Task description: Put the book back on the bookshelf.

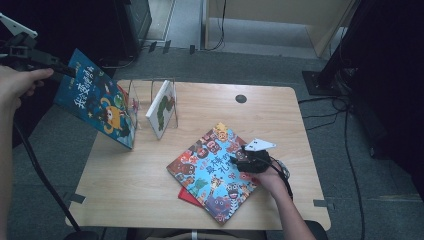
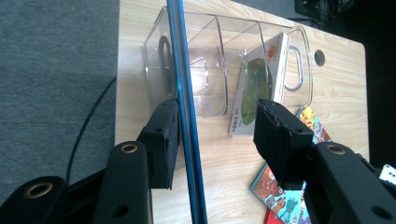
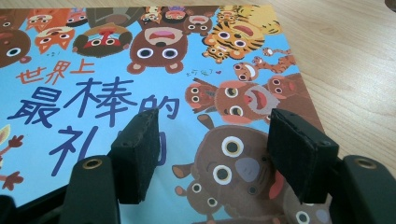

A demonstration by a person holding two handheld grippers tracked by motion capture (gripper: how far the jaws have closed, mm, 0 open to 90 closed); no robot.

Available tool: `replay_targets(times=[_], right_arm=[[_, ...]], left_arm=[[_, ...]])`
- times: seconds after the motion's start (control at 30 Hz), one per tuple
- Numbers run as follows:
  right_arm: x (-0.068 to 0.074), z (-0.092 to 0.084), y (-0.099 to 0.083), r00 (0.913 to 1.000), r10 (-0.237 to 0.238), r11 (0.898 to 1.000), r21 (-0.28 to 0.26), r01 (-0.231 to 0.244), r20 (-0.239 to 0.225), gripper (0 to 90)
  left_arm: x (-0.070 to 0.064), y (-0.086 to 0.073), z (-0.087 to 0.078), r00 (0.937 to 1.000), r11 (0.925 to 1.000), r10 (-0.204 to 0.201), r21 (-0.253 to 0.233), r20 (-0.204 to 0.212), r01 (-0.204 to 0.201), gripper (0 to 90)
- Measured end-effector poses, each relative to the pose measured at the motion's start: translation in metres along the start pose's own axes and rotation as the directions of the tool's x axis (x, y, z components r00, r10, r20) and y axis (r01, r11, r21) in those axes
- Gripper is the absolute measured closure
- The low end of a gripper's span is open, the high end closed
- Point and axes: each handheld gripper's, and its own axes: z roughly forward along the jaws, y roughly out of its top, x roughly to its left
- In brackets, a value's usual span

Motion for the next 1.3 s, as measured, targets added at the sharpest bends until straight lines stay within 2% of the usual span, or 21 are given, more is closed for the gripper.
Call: replay_targets(times=[0.27, 0.4, 0.43, 0.5, 0.57, 0.67, 0.77, 0.8, 0.9, 0.93, 1.03, 1.17, 1.23, 1.3], right_arm=[[-0.001, 0.000, 0.000, 1.0000, -0.005, 1.000, 0.002, 0.005, -0.003, 35.4], [-0.001, -0.001, 0.003, 1.0000, 0.000, 1.000, 0.021, 0.000, -0.003, 35.9], [-0.001, -0.001, 0.004, 1.0000, 0.005, 1.000, 0.028, -0.004, -0.006, 35.8], [-0.002, -0.001, 0.006, 0.9998, 0.013, 1.000, 0.029, -0.012, -0.012, 35.9], [-0.001, -0.001, 0.007, 0.9995, 0.022, 1.000, 0.018, -0.021, -0.024, 36.6], [-0.002, -0.001, 0.008, 0.9995, 0.015, 1.000, 0.009, -0.015, -0.026, 37.4], [-0.003, -0.002, 0.009, 0.9993, 0.022, 1.000, 0.020, -0.022, -0.030, 37.7], [-0.004, -0.003, 0.009, 0.9995, 0.018, 1.000, 0.021, -0.017, -0.027, 37.9], [-0.005, -0.004, 0.009, 0.9993, 0.025, 0.999, 0.021, -0.024, -0.028, 38.6], [-0.005, -0.004, 0.009, 0.9993, 0.025, 0.999, 0.023, -0.025, -0.029, 39.4], [-0.006, -0.005, 0.008, 0.9987, 0.034, 0.999, 0.025, -0.033, -0.037, 42.5], [-0.005, -0.008, 0.007, 0.9983, 0.044, 0.999, 0.026, -0.043, -0.040, 43.4], [-0.005, -0.008, 0.007, 0.9984, 0.042, 0.999, 0.029, -0.041, -0.039, 43.8], [-0.005, -0.008, 0.006, 0.9986, 0.037, 0.999, 0.030, -0.036, -0.038, 44.7]], left_arm=[[-0.008, -0.017, -0.030, 0.9994, 0.9981, 0.032, -0.054, 0.015, -0.031, 50.4], [-0.021, -0.025, -0.032, 0.9967, 0.9956, 0.077, -0.051, -0.028, -0.078, 48.0], [-0.024, -0.027, -0.031, 0.9949, 0.9937, 0.097, -0.054, -0.028, -0.098, 47.5], [-0.033, -0.032, -0.028, 0.9913, 0.9903, 0.127, -0.054, -0.036, -0.128, 46.7], [-0.041, -0.036, -0.024, 0.9900, 0.9886, 0.141, -0.053, -0.011, -0.141, 46.1], [-0.051, -0.043, -0.017, 0.9854, 0.9844, 0.170, -0.045, -0.002, -0.170, 46.0], [-0.058, -0.051, -0.009, 0.9815, 0.9799, 0.191, -0.055, -0.014, -0.192, 45.9], [-0.060, -0.054, -0.005, 0.9783, 0.9772, 0.207, -0.046, -0.014, -0.207, 46.0], [-0.065, -0.062, 0.005, 0.9751, 0.9747, 0.221, -0.032, -0.023, -0.221, 46.0], [-0.068, -0.065, 0.008, 0.9718, 0.9707, 0.234, -0.048, -0.028, -0.235, 46.0], [-0.074, -0.073, 0.014, 0.9693, 0.9688, 0.246, -0.035, 0.009, -0.245, 45.2], [-0.085, -0.087, 0.027, 0.9592, 0.9597, 0.280, -0.032, 0.037, -0.279, 45.1], [-0.090, -0.094, 0.034, 0.9534, 0.9532, 0.301, -0.031, 0.019, -0.301, 45.1], [-0.093, -0.100, 0.043, 0.9496, 0.9497, 0.313, -0.021, 0.019, -0.312, 44.8]])
